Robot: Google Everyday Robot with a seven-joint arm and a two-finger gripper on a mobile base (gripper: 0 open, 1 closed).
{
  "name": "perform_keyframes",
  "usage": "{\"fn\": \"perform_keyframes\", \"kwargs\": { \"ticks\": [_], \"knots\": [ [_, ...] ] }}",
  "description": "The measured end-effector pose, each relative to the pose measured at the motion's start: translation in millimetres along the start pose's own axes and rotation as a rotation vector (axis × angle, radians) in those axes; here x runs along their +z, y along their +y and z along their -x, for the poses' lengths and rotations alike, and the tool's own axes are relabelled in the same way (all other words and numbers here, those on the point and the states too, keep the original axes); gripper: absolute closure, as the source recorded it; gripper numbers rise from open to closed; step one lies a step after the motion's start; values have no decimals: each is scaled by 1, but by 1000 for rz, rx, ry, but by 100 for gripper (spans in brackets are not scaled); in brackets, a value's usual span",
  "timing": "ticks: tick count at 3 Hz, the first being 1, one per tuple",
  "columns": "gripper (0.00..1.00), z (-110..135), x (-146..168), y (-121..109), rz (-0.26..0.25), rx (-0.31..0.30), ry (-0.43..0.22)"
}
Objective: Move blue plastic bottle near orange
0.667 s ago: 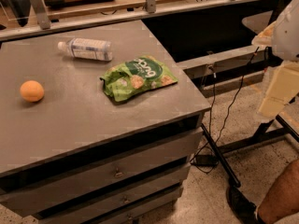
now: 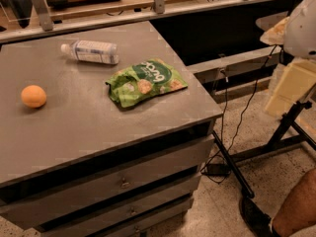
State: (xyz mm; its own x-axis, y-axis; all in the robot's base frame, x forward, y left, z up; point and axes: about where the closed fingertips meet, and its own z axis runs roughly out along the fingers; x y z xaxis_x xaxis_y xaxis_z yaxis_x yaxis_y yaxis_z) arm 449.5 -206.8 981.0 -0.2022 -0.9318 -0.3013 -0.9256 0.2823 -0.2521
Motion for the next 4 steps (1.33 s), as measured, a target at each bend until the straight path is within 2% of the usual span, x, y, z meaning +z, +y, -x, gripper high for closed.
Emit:
{"fn": "perform_keyframes", "kwargs": {
  "ticks": [1, 2, 3, 4],
  "knots": [
    [0, 43, 17, -31, -23, 14, -251],
    [0, 98, 32, -52, -1, 7, -477],
    [0, 143, 53, -75, -5, 38, -597],
    [0, 143, 52, -76, -11, 38, -599]
  ]
}}
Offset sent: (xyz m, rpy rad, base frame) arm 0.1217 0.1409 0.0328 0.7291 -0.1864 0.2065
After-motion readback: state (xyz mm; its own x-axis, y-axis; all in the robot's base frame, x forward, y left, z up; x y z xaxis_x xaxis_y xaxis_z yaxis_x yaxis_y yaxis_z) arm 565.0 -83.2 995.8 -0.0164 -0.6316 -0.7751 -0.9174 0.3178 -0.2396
